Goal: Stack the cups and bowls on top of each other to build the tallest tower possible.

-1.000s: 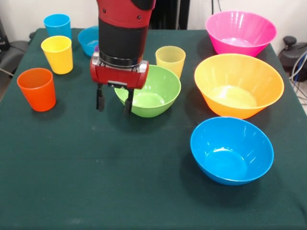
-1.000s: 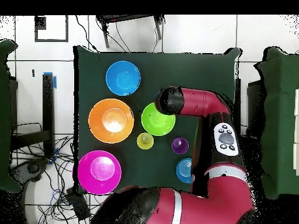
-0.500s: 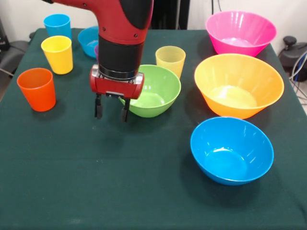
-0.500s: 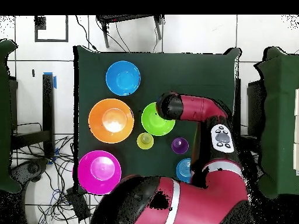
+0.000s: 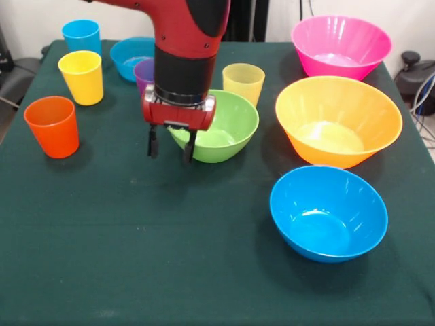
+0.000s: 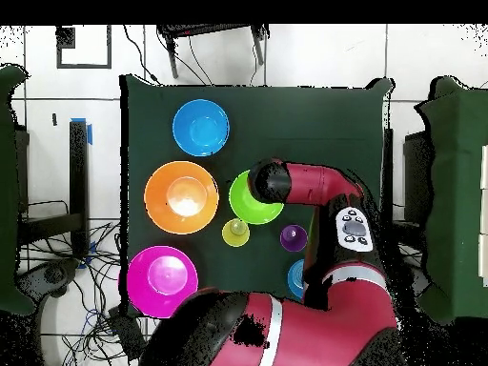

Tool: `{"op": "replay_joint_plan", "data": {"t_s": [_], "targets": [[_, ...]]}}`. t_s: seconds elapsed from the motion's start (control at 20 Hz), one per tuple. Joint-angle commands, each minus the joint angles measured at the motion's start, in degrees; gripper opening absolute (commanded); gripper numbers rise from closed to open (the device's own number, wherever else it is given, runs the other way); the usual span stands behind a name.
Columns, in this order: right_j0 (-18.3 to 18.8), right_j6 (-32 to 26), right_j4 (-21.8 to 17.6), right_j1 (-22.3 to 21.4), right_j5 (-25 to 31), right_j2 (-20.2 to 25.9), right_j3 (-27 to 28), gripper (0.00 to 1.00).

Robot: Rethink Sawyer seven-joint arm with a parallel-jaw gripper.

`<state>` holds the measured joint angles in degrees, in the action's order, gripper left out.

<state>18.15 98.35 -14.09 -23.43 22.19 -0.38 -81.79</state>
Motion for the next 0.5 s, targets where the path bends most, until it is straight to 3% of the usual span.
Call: {"op": "replay_joint_plan", "data": {"t_s": [0.05, 0.5], "targets": [[-1.4, 0.9, 0.0, -6.7, 7.5, 4.0, -4.8, 1.0], [0.3, -1.2, 0.0, -8.7, 9.8, 5.9, -4.7, 1.0]]}}
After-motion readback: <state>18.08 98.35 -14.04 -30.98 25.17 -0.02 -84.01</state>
